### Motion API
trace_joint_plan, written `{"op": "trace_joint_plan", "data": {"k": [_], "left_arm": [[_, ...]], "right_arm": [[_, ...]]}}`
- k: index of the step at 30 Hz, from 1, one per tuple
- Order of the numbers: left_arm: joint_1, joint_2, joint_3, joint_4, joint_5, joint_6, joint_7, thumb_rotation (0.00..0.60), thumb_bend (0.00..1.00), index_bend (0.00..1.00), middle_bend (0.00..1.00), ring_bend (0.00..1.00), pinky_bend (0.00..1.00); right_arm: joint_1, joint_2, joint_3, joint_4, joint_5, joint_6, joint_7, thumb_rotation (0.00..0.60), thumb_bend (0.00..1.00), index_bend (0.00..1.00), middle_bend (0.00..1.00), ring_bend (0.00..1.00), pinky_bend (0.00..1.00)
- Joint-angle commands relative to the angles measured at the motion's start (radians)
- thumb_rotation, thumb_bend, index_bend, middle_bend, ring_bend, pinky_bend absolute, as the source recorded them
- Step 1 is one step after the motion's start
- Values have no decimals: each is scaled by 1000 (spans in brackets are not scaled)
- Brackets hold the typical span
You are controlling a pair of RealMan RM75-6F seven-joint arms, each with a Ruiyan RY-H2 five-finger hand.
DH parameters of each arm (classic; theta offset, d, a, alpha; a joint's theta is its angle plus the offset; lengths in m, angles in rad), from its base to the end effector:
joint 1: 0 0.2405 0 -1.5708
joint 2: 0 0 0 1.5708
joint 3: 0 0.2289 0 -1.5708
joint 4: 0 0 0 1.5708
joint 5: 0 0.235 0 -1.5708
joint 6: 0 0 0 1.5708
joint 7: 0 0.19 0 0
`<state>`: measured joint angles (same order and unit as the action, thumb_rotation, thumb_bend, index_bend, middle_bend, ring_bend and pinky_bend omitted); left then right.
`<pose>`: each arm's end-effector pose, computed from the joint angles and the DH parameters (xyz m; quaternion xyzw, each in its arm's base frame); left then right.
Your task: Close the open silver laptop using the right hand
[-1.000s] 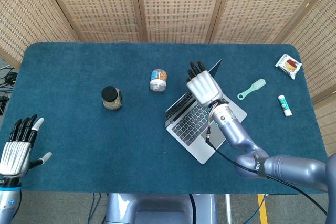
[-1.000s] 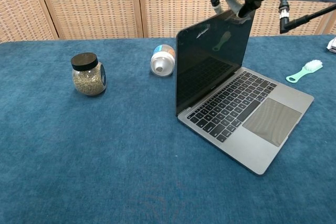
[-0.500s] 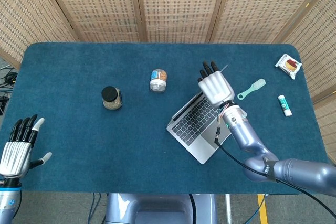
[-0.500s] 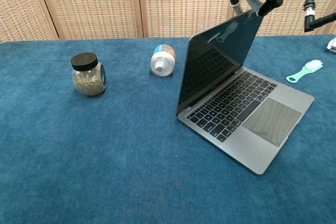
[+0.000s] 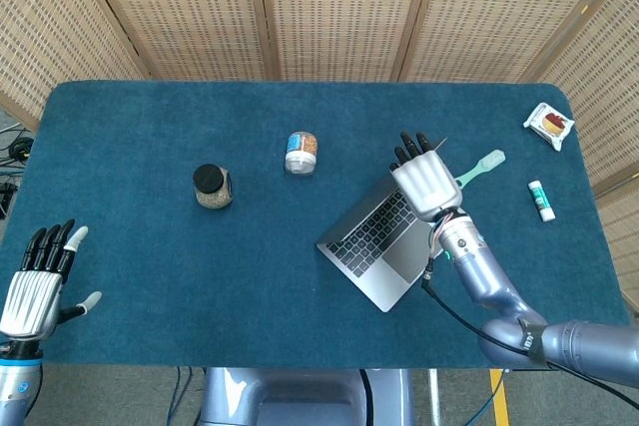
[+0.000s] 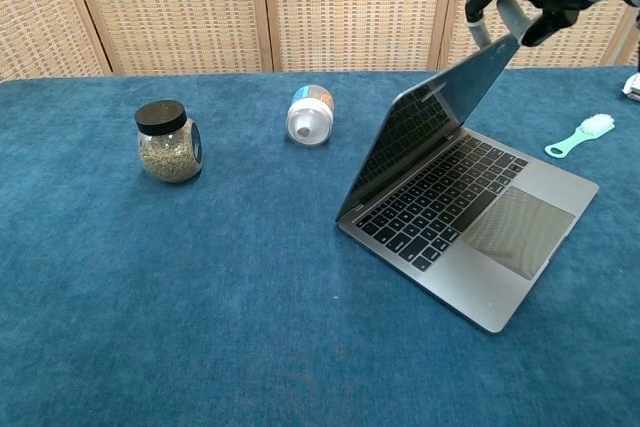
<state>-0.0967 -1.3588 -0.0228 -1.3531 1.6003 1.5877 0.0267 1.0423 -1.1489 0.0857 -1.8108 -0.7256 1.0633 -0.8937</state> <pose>-0.2940 0.2245 0.0799 -0.6162 -0.3281 -0.4187 0.5808 -0.0741 -0.4035 0.0445 0.7928 -0.1661 0.2311 0.5389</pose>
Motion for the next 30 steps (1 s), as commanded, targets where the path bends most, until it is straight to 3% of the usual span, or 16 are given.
{"op": "trace_joint_plan", "data": {"k": [1,16,30], "left_arm": [[0,1,1,-1,3,1,-1,600,12,0,0,0,0],[1,2,4,-3,9,5,0,600,12,0,0,0,0],[3,3,7,-9,19,13,4,600,12,0,0,0,0]], "right_arm": [[-12,2,-7,-12,-10,6,8,600,1000,418,234,50,115],[-60,-41,-34,1,-53,15,42,600,1000,418,234,50,115],[-116,2,-53,-14,-74,33,72,600,1000,418,234,50,115]]}}
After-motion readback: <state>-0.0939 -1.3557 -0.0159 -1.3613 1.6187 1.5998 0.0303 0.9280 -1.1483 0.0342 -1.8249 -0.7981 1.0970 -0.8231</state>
